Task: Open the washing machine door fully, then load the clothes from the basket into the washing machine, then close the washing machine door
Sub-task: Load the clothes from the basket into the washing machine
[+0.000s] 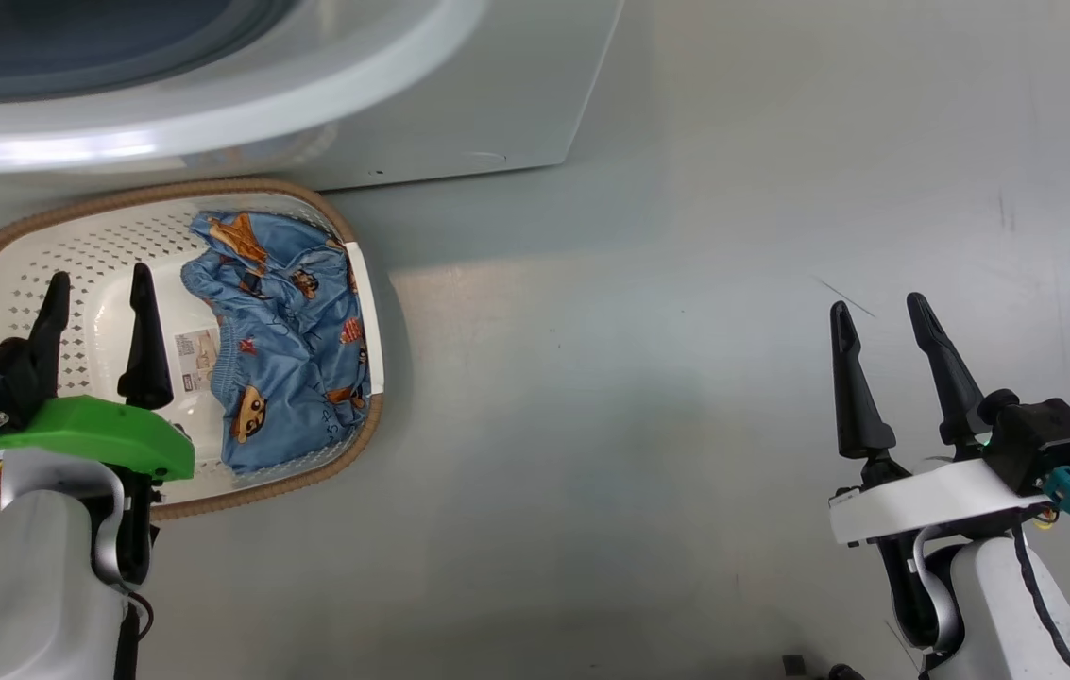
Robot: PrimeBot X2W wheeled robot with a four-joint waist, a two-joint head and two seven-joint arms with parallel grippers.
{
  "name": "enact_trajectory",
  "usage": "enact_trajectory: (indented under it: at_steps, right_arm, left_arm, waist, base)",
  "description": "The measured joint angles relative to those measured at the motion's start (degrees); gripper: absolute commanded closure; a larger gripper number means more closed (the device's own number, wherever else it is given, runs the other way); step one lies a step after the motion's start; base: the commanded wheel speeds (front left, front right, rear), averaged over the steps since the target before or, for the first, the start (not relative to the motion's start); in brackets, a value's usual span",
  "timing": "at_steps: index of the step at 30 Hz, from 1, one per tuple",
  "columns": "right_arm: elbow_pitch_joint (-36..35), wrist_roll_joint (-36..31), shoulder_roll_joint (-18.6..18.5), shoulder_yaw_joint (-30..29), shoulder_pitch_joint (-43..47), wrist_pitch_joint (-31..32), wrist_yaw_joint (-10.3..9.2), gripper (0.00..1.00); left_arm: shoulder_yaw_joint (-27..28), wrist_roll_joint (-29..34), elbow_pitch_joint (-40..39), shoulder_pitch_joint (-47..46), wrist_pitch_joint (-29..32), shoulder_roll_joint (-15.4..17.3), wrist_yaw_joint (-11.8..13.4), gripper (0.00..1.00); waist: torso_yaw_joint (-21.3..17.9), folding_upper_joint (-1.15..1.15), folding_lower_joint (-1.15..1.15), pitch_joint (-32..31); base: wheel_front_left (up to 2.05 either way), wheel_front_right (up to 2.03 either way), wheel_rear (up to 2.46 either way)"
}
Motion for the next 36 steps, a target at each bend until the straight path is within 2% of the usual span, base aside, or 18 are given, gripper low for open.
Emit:
enact_trajectory:
  at_steps: [14,36]
  right_arm:
    - [0.69,0.01,0.2,0.97,-3.55,-0.08,-0.43,0.0]
    - [0.76,0.47,0.52,2.27,-5.58,-0.09,-1.0,0.0]
  left_arm:
    - [-0.52,-1.91,11.1,-6.53,4.99,3.1,-0.21,0.0]
    - [-4.8,-2.86,22.16,-14.43,12.07,6.97,-0.25,0.0]
  waist:
    - [-3.33,0.0,0.0,8.2]
    - [-6.51,0.0,0.0,14.04]
  base:
    - [0.0,0.0,0.0]
    - [0.0,0.0,0.0]
